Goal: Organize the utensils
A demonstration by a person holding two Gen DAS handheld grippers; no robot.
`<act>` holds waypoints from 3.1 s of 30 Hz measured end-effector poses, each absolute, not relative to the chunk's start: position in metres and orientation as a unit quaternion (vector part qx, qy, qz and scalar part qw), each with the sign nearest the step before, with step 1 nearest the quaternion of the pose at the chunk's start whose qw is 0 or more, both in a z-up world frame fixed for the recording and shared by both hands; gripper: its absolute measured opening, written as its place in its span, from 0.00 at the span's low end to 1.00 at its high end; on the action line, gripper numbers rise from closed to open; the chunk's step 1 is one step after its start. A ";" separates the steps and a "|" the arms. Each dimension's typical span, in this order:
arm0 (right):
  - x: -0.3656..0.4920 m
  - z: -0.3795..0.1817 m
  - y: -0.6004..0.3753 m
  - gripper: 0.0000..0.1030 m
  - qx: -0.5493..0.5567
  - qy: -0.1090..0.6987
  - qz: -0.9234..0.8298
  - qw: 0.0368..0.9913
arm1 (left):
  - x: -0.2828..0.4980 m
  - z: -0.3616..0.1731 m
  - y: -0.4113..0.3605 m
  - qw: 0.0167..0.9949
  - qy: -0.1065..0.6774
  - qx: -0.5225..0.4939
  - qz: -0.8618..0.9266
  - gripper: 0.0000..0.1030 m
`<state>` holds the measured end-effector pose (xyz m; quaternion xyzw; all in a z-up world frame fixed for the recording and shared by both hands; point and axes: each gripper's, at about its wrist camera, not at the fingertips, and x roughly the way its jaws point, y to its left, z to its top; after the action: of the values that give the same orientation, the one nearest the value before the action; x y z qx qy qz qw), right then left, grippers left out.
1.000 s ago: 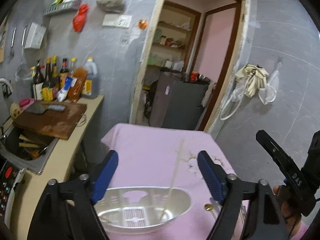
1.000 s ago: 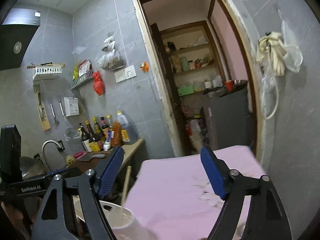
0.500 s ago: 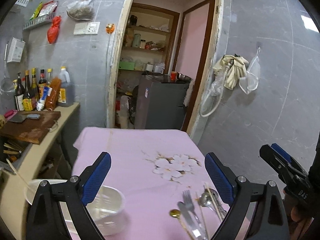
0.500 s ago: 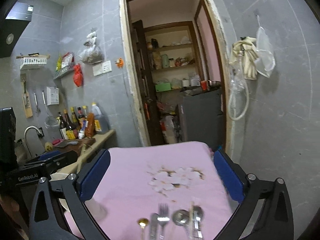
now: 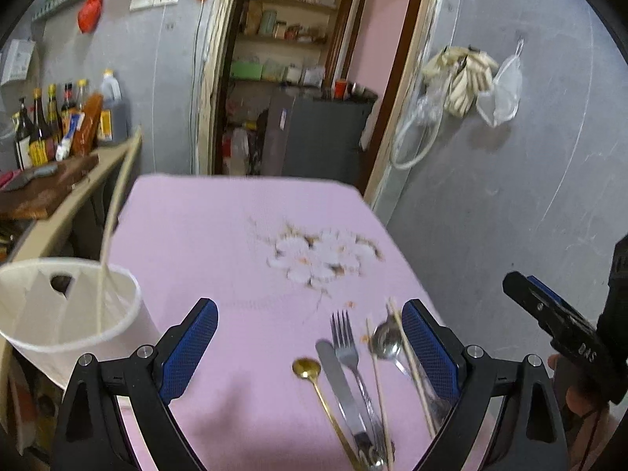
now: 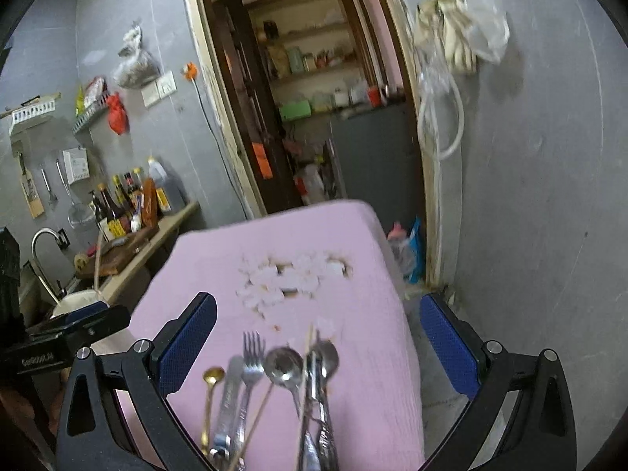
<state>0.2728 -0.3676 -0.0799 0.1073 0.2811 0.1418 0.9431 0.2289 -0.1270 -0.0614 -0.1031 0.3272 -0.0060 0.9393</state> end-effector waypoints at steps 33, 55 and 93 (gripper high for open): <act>0.327 -0.182 -0.333 0.25 0.106 0.411 0.240 0.873 | 0.322 -0.157 -0.157 0.890 0.437 -0.102 -0.078 0.35; 0.347 -0.179 -0.319 0.23 0.055 0.472 0.239 0.847 | 0.343 -0.163 -0.162 0.868 0.461 -0.126 -0.132 0.10; 0.242 -0.098 -0.330 0.11 0.100 0.343 0.213 0.909 | 0.235 -0.042 -0.135 0.954 0.288 -0.064 -0.060 0.02</act>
<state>0.2416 -0.3303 -0.0978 0.1005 0.3427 0.2128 0.9095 0.2348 -0.1346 -0.0419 -0.0644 0.2882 -0.0597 0.9535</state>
